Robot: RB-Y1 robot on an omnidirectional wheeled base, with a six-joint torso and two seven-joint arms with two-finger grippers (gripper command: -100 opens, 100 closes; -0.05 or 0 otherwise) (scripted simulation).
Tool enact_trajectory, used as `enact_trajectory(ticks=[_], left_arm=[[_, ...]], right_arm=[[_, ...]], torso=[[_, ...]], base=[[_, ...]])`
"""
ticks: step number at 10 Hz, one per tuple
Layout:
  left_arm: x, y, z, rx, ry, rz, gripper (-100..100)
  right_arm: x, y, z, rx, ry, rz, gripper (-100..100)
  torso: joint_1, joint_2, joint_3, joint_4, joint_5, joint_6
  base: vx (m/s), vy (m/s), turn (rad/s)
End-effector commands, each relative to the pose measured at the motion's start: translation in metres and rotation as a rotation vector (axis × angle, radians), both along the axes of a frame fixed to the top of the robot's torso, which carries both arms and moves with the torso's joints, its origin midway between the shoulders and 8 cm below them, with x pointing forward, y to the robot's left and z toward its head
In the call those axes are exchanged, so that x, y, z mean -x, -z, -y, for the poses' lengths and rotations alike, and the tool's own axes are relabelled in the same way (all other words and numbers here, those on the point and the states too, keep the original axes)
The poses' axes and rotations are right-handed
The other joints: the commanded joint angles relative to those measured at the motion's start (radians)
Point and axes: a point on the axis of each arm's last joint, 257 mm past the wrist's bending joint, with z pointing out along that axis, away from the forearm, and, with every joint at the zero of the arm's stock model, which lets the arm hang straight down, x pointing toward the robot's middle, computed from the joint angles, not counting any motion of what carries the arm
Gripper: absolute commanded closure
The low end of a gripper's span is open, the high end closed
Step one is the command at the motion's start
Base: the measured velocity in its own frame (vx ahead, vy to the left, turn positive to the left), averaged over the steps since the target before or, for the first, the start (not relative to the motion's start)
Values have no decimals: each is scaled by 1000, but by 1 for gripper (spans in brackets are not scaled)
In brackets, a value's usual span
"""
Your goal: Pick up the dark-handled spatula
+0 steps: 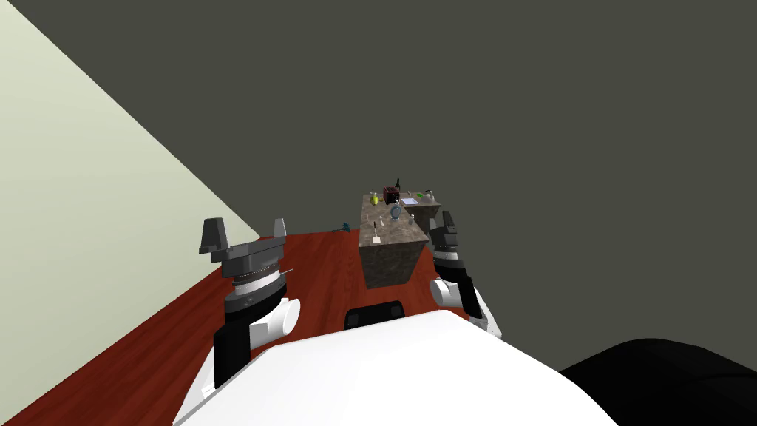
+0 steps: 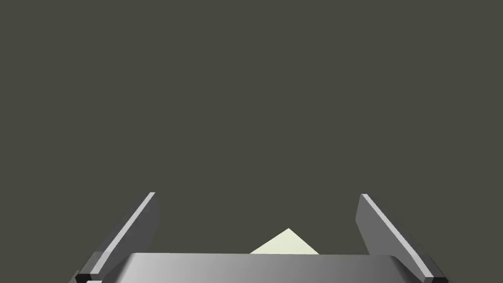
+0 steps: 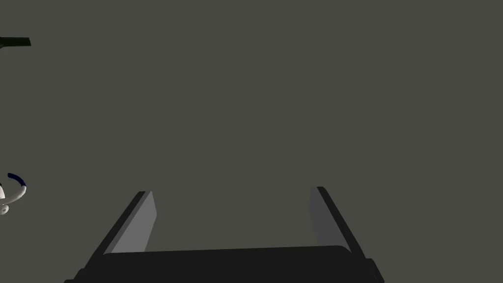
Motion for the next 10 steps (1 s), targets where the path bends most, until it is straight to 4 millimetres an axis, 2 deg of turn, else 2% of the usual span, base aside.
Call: enact_trajectory(ticks=[1,6,10], left_arm=[[0,0,0,0,0,0,0],[0,0,0,0,0,0,0],[0,0,0,0,0,0,0]], right_arm=[[-5,3,4,3,-15,-25,-100],[-21,18,22,-38,-45,-112,-100],[-35,37,44,-111,-69,-205,-100]], torso=[[0,0,0,0,0,0],[8,-3,-2,-1,2,0],[5,-2,-1,-1,1,0]], base=[[15,41,7],[35,97,-2],[37,82,-1]])
